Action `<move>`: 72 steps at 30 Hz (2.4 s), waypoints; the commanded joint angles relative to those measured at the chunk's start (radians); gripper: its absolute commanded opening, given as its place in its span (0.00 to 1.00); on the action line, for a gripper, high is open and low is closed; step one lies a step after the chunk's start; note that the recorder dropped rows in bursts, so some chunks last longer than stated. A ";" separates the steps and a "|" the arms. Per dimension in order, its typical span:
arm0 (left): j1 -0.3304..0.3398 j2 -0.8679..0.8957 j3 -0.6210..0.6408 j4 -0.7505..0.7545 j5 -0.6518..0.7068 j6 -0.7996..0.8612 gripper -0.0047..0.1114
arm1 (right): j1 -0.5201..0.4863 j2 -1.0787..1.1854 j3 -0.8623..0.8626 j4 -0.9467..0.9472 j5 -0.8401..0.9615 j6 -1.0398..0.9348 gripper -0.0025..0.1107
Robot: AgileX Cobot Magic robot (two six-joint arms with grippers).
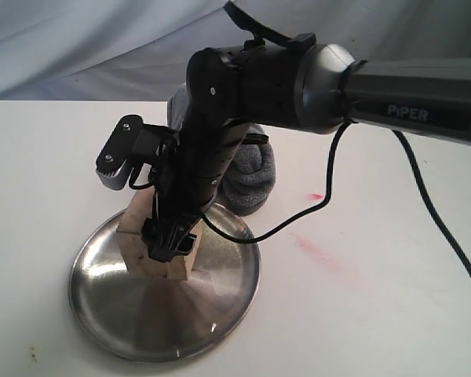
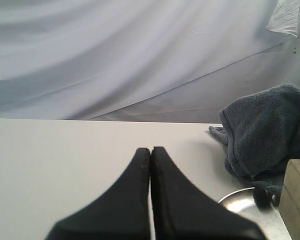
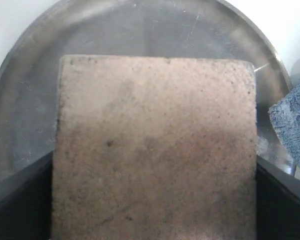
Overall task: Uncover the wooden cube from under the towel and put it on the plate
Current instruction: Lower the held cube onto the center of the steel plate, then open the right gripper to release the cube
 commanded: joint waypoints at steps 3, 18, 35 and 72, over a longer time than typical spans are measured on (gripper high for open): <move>-0.001 -0.002 0.004 0.001 -0.002 -0.002 0.05 | 0.004 0.032 -0.002 0.022 -0.022 -0.053 0.54; -0.001 -0.002 0.004 0.001 -0.002 -0.002 0.05 | 0.012 0.086 -0.002 -0.010 -0.019 -0.104 0.54; -0.001 -0.002 0.004 0.001 -0.002 -0.002 0.05 | 0.012 0.086 -0.002 0.015 0.017 -0.052 0.77; -0.001 -0.002 0.004 0.001 -0.002 -0.002 0.05 | 0.012 -0.060 -0.002 -0.001 0.019 0.223 0.02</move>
